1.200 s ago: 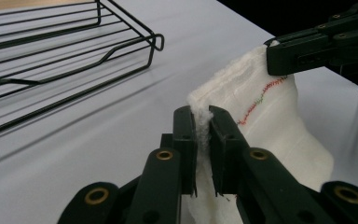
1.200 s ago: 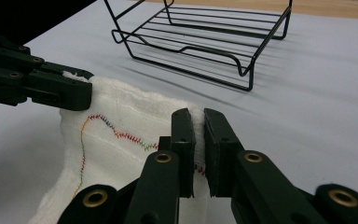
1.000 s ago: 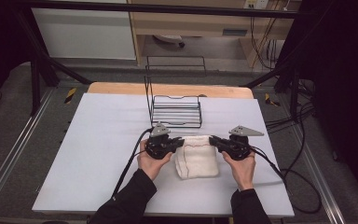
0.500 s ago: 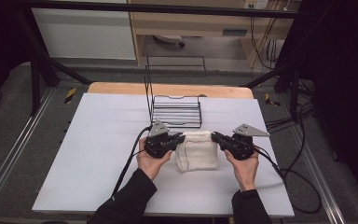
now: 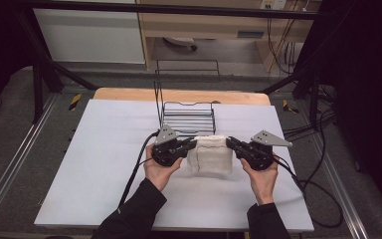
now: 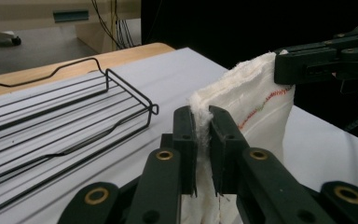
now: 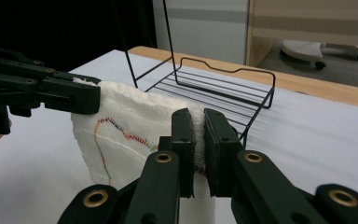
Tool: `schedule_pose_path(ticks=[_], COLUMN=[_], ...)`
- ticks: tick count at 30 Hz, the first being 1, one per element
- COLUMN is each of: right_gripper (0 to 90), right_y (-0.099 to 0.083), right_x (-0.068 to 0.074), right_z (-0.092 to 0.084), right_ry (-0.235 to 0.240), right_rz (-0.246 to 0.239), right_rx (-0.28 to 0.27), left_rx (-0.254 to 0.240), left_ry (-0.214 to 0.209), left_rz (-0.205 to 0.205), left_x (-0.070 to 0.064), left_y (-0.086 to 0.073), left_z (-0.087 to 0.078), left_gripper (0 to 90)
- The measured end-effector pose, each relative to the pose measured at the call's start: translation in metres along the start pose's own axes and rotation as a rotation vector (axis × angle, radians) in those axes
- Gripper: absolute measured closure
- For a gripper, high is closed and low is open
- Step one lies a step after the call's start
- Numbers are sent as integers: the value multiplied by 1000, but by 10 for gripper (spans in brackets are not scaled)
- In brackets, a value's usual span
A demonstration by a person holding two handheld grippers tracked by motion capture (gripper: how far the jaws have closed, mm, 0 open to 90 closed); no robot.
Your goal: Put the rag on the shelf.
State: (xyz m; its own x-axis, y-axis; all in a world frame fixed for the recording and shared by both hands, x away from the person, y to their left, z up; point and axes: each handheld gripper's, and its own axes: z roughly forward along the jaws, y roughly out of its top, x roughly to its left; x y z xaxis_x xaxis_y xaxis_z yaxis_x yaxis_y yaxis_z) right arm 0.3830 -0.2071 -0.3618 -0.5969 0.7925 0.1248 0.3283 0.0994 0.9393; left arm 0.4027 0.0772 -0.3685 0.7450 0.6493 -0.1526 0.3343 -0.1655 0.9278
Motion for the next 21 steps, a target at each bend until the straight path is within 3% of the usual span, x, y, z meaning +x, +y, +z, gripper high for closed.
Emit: schedule_pose_path(ticks=[21], right_gripper=[835], right_y=[20], right_x=[17], right_z=[-10], right_ry=[-12], right_rz=[-35], right_rx=[-117], left_rx=[-106], left_ry=[11], left_rz=[53], left_x=[-5], left_y=[25], left_z=[-26], left_gripper=[817])
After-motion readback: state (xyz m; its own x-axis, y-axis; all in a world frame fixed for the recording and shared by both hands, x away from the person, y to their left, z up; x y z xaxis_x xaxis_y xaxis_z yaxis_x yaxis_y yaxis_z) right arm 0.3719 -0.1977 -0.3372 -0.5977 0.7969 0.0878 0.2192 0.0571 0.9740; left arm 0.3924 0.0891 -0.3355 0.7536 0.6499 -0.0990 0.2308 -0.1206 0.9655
